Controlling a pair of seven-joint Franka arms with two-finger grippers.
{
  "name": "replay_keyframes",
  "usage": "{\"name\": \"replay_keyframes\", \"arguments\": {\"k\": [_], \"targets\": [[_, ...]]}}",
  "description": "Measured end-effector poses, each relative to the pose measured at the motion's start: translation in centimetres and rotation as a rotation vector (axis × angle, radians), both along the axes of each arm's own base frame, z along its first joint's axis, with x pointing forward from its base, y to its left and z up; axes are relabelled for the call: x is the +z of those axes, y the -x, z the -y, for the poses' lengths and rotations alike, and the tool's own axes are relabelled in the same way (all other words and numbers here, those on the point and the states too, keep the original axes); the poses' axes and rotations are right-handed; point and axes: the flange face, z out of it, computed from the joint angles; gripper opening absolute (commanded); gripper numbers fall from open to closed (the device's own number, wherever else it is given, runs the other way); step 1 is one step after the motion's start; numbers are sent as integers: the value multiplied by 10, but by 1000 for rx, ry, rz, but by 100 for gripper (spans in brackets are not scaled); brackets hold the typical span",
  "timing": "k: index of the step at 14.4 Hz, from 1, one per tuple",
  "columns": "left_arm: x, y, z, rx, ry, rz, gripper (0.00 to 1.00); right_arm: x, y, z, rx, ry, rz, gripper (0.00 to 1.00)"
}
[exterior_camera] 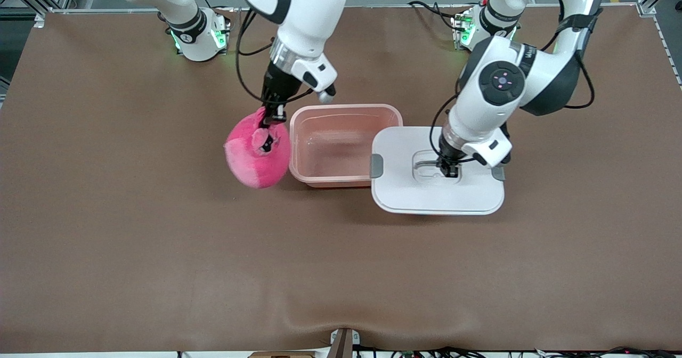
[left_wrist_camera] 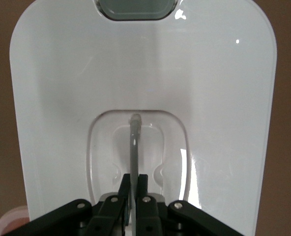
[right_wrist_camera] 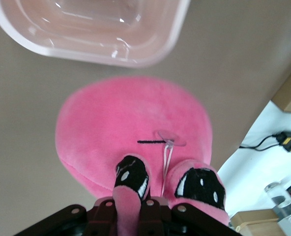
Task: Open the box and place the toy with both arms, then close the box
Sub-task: 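Lower the pink toy into the open pink box and release it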
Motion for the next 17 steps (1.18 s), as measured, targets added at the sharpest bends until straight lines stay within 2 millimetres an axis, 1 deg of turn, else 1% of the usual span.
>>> {"name": "replay_keyframes", "arguments": {"k": [2,4,6,8,9,11,12,13,14,16,17], "targets": [[-1,-10,-33,-29,-2,-3,0,-12,6,-10,17,16,-11,0],[-2,-19,-61,-49,-3,-3,0,-30,9,-19,31,35,-24,0],[-3,-25,-82,-72,-3,-3,0,-47,18,-32,32,48,-22,0],[-3,-32,-105,-96,-2,2,0,-58,30,-45,45,59,-18,0],[-4,-34,-114,-104,-2,4,0,-62,35,-51,56,64,-18,0],[-5,-36,-121,-115,-1,12,0,-64,42,-58,67,66,-14,0],[-5,-37,-123,-124,0,15,0,-62,42,-59,69,63,-11,24],[-6,-39,-128,-134,0,19,0,-60,41,-61,68,57,-6,81],[-6,-41,-138,-148,0,25,0,-56,39,-63,67,50,0,100],[-8,-44,-156,-166,-1,28,0,-50,36,-69,67,35,12,100],[-8,-45,-160,-168,-1,30,0,-46,34,-71,68,26,18,100]]}}
